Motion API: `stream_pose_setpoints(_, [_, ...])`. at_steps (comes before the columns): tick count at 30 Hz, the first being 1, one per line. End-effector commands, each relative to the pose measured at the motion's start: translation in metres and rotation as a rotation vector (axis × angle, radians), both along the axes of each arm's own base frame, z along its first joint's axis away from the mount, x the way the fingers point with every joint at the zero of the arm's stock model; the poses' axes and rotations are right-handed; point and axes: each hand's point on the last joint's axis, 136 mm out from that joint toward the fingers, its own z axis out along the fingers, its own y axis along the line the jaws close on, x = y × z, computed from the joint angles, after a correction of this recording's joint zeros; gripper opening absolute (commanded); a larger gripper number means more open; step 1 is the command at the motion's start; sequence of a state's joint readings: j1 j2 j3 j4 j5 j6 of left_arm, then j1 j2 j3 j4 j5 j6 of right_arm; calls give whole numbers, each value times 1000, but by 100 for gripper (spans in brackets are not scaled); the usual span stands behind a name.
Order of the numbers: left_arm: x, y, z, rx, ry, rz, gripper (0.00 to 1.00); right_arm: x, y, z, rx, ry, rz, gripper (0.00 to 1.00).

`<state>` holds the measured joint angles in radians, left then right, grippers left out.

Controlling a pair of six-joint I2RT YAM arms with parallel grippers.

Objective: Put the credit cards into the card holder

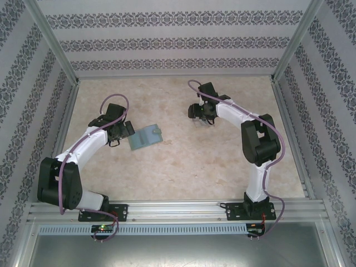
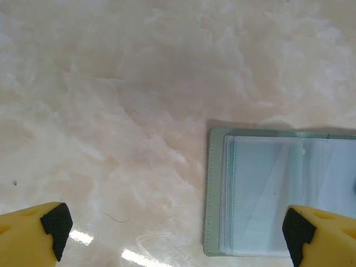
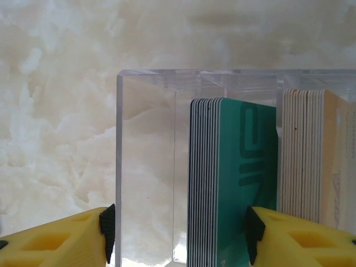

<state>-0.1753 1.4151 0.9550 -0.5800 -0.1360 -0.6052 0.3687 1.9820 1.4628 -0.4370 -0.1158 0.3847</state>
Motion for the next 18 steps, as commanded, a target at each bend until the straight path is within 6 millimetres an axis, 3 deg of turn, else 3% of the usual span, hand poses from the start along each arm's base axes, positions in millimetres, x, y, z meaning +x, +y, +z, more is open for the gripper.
stream_pose_setpoints(1, [2,5,-3,21,12,7,99,-5,7,17,35,-30,39,62])
stream_pose_setpoints(18, [-3,5,-9,14,20,15,99,-7,14,29,69,-42,58,53])
